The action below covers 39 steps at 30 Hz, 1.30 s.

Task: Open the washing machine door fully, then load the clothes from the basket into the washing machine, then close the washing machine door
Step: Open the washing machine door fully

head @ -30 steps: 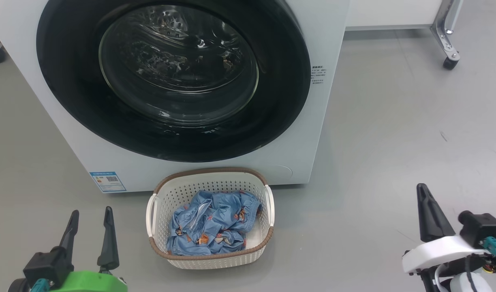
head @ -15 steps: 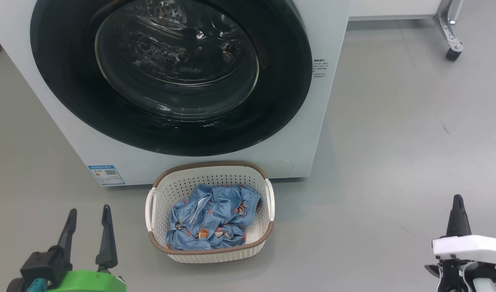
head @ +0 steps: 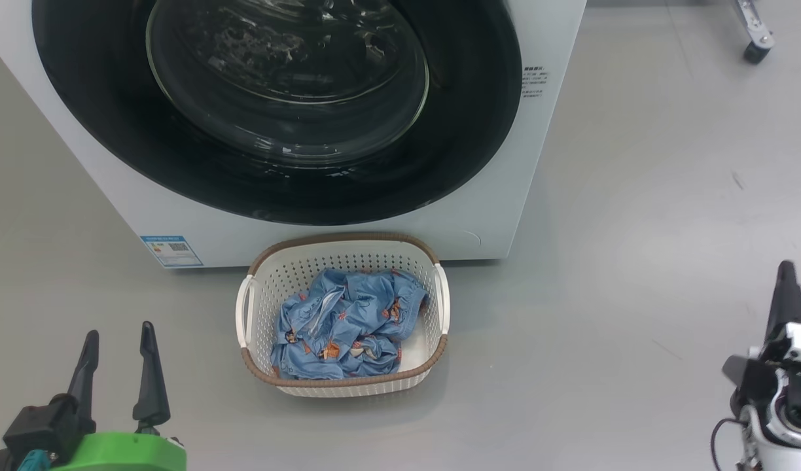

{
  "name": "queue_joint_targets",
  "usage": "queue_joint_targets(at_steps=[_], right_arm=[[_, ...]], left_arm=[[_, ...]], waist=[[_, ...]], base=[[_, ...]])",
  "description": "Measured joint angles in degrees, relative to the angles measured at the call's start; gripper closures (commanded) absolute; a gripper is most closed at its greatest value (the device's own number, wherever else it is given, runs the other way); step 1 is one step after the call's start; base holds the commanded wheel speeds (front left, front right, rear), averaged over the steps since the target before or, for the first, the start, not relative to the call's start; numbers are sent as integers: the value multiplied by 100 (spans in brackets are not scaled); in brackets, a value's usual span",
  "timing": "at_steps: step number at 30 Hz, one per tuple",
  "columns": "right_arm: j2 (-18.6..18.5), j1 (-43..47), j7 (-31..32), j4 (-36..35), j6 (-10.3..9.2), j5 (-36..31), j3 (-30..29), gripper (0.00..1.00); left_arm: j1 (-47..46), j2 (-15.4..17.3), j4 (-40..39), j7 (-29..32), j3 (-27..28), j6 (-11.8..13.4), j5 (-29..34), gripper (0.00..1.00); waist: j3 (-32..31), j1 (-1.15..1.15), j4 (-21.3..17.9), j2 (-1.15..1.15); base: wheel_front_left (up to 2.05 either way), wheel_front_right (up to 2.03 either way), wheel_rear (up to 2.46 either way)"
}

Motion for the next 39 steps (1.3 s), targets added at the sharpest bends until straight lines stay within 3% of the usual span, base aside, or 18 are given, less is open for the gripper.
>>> queue_joint_targets(at_steps=[9,20,39], right_arm=[[-445,-349,628,-112,0,833,-456,100],[-909,-838,1299,-43,0,1088,-502,100],[-1249,-2203,2301,130,0,1135,234,100]], left_arm=[[-3,66,-52,0,92,0,0,0],[-9,225,-160,0,119,0,0,0],[46,430,-207,0,186,0,1,0]], waist=[[298,0,40,0],[712,0,113,0],[1317,0,211,0]], base=[[0,0,0],[0,0,0],[0,0,0]])
